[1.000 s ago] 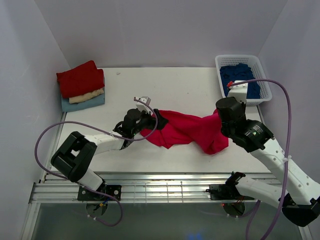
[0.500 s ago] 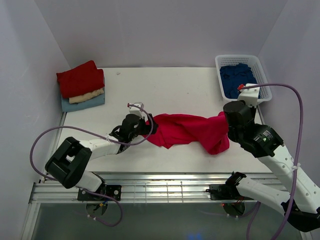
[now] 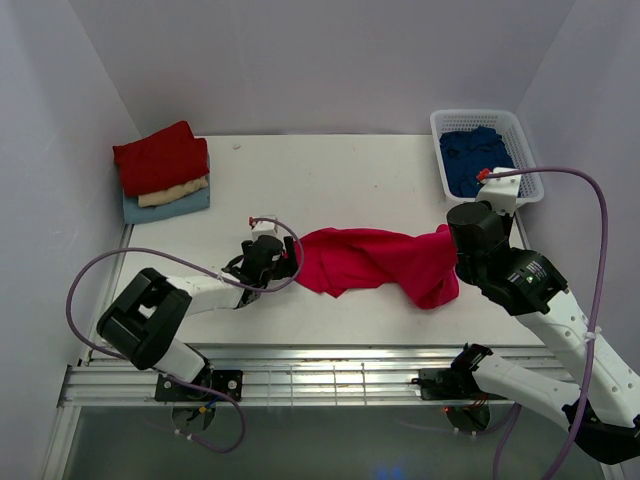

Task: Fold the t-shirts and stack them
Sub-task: Flatten the tshirt out

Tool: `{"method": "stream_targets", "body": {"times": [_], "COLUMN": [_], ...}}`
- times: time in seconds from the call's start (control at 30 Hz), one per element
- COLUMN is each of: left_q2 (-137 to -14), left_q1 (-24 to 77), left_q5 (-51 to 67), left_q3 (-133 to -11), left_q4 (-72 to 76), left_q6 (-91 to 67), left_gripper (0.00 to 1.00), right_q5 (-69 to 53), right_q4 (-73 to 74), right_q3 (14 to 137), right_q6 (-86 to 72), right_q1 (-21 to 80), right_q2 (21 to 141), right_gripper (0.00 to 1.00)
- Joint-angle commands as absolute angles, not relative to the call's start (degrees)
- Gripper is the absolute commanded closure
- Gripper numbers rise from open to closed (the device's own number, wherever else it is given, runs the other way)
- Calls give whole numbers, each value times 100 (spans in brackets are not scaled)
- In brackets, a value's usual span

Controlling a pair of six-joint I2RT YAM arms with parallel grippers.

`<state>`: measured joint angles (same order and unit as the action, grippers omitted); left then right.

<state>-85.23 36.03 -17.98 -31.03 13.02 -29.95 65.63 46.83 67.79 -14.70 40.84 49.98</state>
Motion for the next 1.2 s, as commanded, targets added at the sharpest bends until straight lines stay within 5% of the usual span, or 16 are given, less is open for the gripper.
{"method": "stream_targets", "body": {"times": [0.0, 0.3, 0.57, 0.97, 1.17], "left_q2": [-8710, -8570, -8841, -9501, -9554], "left_q1": [3612, 3621, 3621, 3665, 3735], "left_q5": [-2179, -2320, -2198, -2223, -2645], "left_q3": [-3287, -3217, -3453, -3893, -4131], "left_q4": [1125, 1134, 967, 703, 115], "left_q6": [-3102, -3313, -3208, -3199, -3217], "left_gripper": [11, 22, 45, 48, 78], "right_q5": [6732, 6785, 6785, 6732, 6732], "right_q4": [4658, 4658, 4658, 4658, 4658], "right_q3": [6926, 6873, 6855, 6829, 6820], "right_q6": [-1582, -1556, -1591, -1591, -1635], "right_q1": [4052, 4043, 4043, 4052, 4043], "right_q2": [4940, 4922, 4939, 4843, 4834], "right_gripper": [92, 92, 92, 92, 92]}}
